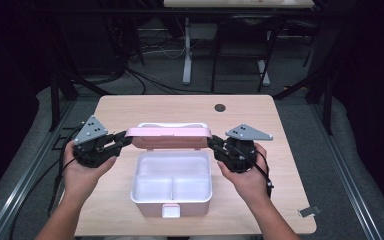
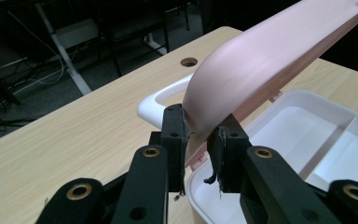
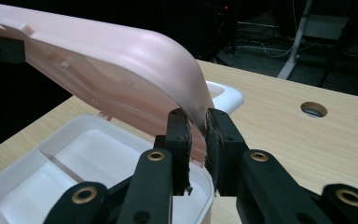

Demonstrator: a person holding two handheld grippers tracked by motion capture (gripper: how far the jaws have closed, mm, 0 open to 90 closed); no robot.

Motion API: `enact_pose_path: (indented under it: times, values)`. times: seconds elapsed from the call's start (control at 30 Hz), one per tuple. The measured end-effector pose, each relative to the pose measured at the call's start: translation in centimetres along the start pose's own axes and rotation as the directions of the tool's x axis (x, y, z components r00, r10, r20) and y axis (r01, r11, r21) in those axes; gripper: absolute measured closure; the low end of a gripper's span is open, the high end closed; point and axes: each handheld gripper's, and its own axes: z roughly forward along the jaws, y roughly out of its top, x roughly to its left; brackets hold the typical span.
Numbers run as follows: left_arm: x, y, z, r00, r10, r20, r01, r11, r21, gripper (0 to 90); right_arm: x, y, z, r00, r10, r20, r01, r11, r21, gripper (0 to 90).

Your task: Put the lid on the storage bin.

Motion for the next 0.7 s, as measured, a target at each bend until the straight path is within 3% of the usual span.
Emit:
enact_pose_path:
  times: [0.33,0.7]
  values:
    - [-0.5,-0.6,-0.5,1.0000,0.008,0.004,-0.008,1.0000,0.003,75.5,0.5,-0.5,-0.5,0.9999,-0.014,0.003,0.014,1.000,0.002,79.0]
    - [-0.5,-1.7,-1.0,0.9987,-0.004,0.050,0.004,1.0000,0.003,75.4,0.9,-0.9,-1.3,0.9995,-0.031,-0.008,0.031,1.000,0.003,78.0]
